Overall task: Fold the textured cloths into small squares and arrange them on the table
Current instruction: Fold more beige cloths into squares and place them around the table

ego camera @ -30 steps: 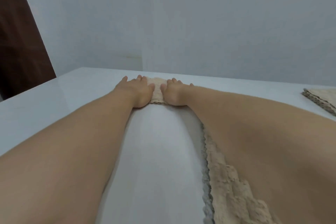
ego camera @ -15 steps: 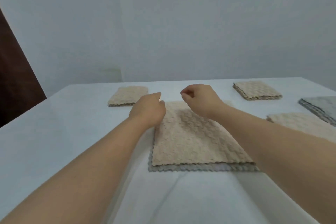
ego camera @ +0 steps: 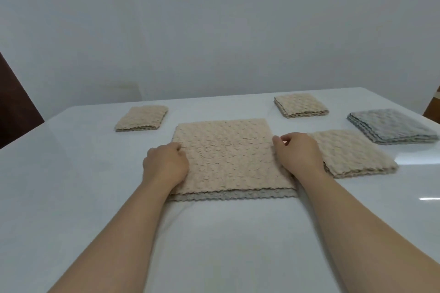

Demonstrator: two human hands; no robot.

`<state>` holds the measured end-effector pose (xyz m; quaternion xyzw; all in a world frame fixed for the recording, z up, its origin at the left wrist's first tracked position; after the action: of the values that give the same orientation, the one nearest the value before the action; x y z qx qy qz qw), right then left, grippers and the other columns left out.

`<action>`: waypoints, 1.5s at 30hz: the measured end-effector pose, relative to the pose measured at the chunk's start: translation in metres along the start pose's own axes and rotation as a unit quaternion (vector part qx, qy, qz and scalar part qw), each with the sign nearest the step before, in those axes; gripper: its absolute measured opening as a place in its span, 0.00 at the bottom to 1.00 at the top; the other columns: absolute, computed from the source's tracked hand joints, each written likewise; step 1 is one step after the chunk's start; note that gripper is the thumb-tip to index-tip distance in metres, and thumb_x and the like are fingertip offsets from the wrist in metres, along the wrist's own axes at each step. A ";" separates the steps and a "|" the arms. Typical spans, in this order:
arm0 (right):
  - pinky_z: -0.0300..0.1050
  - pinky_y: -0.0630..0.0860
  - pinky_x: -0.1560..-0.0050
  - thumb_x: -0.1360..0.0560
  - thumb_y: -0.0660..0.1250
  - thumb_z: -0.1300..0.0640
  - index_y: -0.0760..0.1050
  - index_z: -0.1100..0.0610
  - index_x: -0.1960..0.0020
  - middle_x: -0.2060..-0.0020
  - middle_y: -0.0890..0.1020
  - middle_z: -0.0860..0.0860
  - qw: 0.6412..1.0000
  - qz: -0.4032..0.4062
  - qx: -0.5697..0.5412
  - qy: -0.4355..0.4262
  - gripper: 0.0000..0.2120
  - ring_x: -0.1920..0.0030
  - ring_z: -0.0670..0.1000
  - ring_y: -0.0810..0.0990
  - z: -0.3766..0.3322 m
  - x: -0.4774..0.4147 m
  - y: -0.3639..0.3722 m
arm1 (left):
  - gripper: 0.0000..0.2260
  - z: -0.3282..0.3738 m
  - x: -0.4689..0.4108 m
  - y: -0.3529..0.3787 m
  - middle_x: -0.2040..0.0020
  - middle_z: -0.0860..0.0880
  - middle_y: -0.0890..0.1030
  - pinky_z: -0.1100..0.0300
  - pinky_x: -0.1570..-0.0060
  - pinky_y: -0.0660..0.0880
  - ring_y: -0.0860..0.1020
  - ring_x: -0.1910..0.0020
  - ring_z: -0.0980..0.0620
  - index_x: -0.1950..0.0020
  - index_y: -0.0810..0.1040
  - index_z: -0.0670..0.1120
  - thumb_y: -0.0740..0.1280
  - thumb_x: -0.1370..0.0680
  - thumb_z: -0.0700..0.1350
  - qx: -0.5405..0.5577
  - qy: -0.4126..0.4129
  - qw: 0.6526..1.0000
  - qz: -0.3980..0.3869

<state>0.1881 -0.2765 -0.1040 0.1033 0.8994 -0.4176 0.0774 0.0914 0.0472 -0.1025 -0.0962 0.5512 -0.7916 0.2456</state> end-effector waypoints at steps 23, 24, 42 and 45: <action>0.32 0.67 0.73 0.25 0.59 0.68 0.75 0.49 0.58 0.63 0.79 0.48 0.963 -0.085 -0.220 -0.132 0.15 0.72 0.42 0.70 -0.051 0.021 0.016 | 0.23 -0.003 -0.001 -0.014 0.45 0.61 0.83 0.66 0.45 0.74 0.81 0.48 0.62 0.43 0.83 0.60 0.67 0.25 0.32 0.351 0.041 0.935 0.018; 0.32 0.67 0.73 0.25 0.57 0.69 0.74 0.48 0.57 0.62 0.79 0.47 0.962 -0.098 -0.218 -0.135 0.17 0.73 0.42 0.70 -0.052 0.022 0.018 | 0.26 -0.002 -0.002 -0.011 0.42 0.60 0.83 0.69 0.44 0.72 0.79 0.43 0.63 0.39 0.82 0.59 0.66 0.25 0.30 0.347 0.041 0.937 0.002; 0.36 0.71 0.62 0.21 0.66 0.59 0.74 0.41 0.33 0.58 0.78 0.41 0.968 -0.041 -0.213 -0.126 0.20 0.67 0.40 0.75 -0.046 0.021 0.005 | 0.10 -0.006 0.007 -0.042 0.55 0.57 0.84 0.61 0.51 0.77 0.82 0.54 0.55 0.55 0.81 0.55 0.78 0.27 0.42 0.394 0.074 0.906 0.134; 0.40 0.76 0.47 0.23 0.61 0.69 0.73 0.43 0.29 0.45 0.78 0.36 0.964 -0.063 -0.210 -0.149 0.29 0.58 0.35 0.75 -0.053 0.026 0.005 | 0.18 -0.007 0.005 -0.042 0.50 0.57 0.80 0.56 0.52 0.78 0.81 0.55 0.49 0.53 0.74 0.57 0.75 0.26 0.35 0.405 0.069 0.901 0.140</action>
<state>0.1614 -0.2295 -0.0798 -0.0350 0.9499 -0.2345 0.2038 0.0722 0.0621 -0.0670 0.1445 0.2058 -0.9086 0.3335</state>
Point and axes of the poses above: each hand's wrist, its own x-axis away from the middle knuckle, its own y-axis out of the palm, z = x × y, the point moved 9 cm from there along -x, towards the middle knuckle
